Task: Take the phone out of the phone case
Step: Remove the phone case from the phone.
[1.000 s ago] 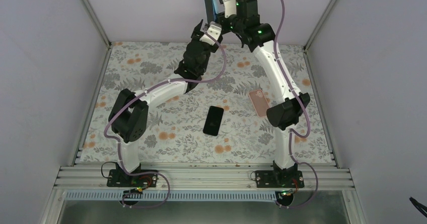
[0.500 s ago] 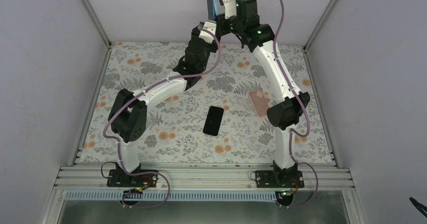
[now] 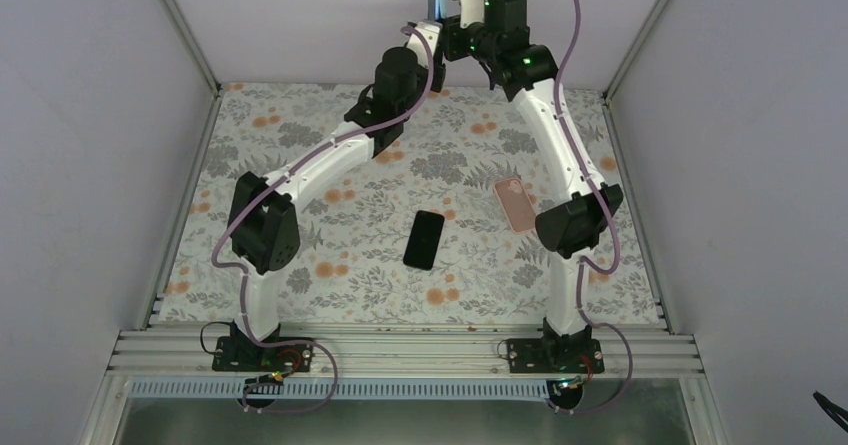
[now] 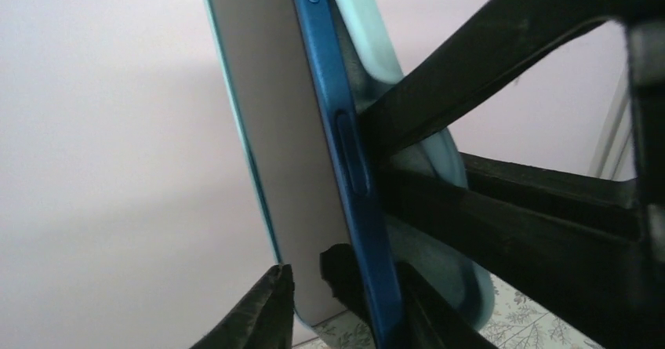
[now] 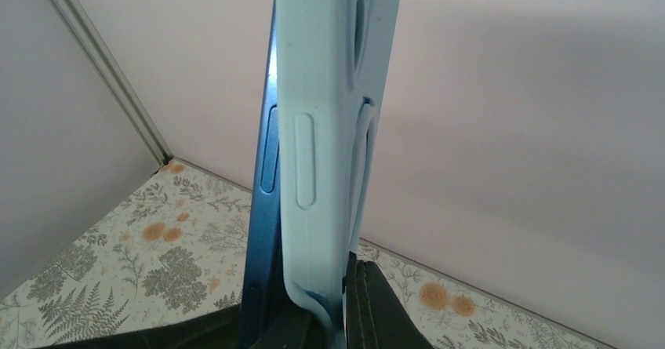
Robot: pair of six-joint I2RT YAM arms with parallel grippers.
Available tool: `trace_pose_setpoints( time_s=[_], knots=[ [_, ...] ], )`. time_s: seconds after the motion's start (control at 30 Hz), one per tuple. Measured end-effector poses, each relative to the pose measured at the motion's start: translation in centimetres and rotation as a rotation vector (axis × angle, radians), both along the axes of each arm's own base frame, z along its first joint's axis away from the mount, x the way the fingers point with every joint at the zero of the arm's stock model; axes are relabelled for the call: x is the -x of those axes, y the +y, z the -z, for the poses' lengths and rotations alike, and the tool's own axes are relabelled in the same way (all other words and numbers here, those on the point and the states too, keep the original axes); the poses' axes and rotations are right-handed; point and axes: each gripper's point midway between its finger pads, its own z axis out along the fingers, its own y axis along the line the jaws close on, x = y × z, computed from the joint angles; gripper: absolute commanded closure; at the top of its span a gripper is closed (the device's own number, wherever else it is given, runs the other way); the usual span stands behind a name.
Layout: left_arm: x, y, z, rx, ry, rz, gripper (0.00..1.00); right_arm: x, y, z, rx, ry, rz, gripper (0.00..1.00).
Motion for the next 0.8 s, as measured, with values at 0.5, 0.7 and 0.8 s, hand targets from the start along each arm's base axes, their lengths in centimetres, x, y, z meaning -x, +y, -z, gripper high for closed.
trace_pose_setpoints(
  time_s=[0.5, 0.7, 0.8],
  knots=[
    [0.1, 0.4, 1.9, -0.073, -0.018, 0.017, 0.9, -0.5, -0.6, 2.4, -0.008, 0.06, -0.012, 0.97],
    [1.2, 0.9, 3.3, -0.121, -0.011, 0.057, 0.98, 0.3, -1.1, 4.4, -0.031, 0.118, -0.067, 0.97],
    [1.7, 0.7, 3.2, -0.135, -0.011, 0.091, 0.98, 0.8, -1.5, 4.6, -0.044, 0.116, -0.079, 0.97]
  ],
)
